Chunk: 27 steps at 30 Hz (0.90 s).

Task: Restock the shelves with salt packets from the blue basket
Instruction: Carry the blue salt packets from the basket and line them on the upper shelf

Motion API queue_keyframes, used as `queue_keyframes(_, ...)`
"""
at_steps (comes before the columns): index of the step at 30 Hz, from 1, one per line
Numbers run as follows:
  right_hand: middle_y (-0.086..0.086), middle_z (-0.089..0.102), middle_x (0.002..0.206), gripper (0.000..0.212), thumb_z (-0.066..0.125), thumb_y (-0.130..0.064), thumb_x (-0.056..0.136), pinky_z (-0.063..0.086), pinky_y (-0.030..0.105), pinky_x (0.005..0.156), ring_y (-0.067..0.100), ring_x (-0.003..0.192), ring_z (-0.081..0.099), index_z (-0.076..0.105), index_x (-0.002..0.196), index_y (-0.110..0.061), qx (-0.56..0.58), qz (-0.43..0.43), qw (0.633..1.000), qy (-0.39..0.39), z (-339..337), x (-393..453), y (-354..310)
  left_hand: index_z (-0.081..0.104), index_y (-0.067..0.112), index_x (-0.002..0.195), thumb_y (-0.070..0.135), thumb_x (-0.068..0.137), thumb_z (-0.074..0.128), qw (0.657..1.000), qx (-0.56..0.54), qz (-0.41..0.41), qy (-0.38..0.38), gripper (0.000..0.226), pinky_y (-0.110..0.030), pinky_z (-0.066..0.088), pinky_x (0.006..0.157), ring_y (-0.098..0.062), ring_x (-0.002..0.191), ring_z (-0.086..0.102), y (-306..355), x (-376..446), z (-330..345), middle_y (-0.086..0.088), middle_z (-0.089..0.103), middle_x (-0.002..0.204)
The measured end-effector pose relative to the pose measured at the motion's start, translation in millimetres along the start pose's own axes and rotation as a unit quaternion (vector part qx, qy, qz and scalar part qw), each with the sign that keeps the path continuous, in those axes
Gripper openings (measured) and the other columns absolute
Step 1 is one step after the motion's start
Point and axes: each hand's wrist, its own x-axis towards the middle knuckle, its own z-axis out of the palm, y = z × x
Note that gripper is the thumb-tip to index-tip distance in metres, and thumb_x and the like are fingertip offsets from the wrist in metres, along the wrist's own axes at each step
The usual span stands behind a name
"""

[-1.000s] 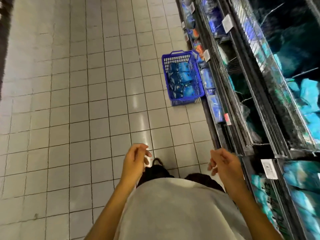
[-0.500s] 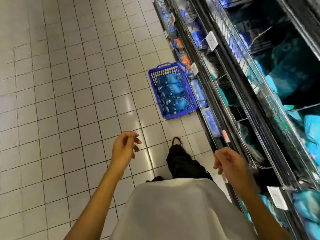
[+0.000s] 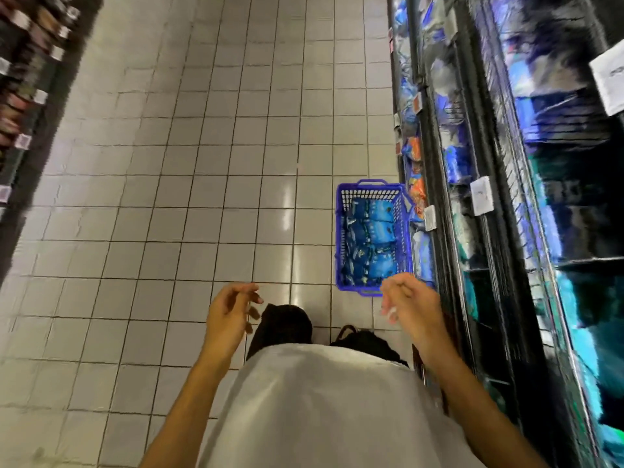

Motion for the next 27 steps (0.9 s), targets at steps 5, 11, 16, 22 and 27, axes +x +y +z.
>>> queue_keyframes(5,-0.001,0.060,0.053,0.018,0.058,-0.007,0.098,0.046,0.021,0.047,0.011,0.049,0.055,0.062,0.081,-0.004,0.001,-0.027,0.999,-0.019,35.7,65.8,-45.2,0.068,0.019,0.101,0.025,0.105,0.051,1.000,-0.004,-0.018,0.013,0.019,-0.019,0.049,0.049,-0.006,0.061,0.064,22.7,56.2,3.7,0.000,0.073,0.084)
queue_keyframes(11,0.000,0.059,0.051,0.021,0.060,-0.014,0.097,0.043,0.028,0.042,0.023,0.051,0.054,0.061,0.075,-0.013,0.023,0.012,0.999,0.034,83.2,141.9,-79.7,0.068,0.013,0.100,0.017,0.106,0.048,0.997,0.051,-0.028,-0.058,0.021,-0.022,0.048,0.049,-0.015,0.066,0.063,72.7,165.0,17.8,-0.005,0.071,0.083)
queue_keyframes(16,0.004,0.059,0.055,0.027,0.058,-0.031,0.086,0.045,0.026,0.046,0.020,0.051,0.053,0.060,0.076,-0.006,0.061,0.045,0.990,0.120,101.3,175.8,-96.6,0.068,0.015,0.100,0.021,0.107,0.047,0.972,0.136,-0.030,-0.191,0.023,-0.023,0.048,0.052,-0.017,0.067,0.064,121.5,241.0,52.4,-0.004,0.071,0.083)
queue_keyframes(22,0.003,0.058,0.054,0.022,0.057,-0.006,0.099,0.043,0.026,0.043,0.021,0.053,0.054,0.059,0.077,-0.008,0.135,0.118,0.964,0.198,99.6,209.8,-64.0,0.067,0.015,0.096,0.024,0.106,0.047,0.926,0.229,-0.041,-0.298,0.024,-0.022,0.045,0.050,-0.011,0.062,0.064,141.2,304.3,122.4,-0.003,0.072,0.083)
queue_keyframes(27,0.003,0.061,0.057,0.020,0.055,-0.010,0.100,0.044,0.026,0.043,0.017,0.052,0.058,0.063,0.082,-0.010,0.141,0.169,0.947,0.232,101.1,269.0,12.2,0.066,0.020,0.087,0.023,0.104,0.048,0.886,0.293,-0.062,-0.354,0.025,-0.014,0.043,0.048,-0.002,0.058,0.063,87.1,346.8,194.6,0.003,0.072,0.078)
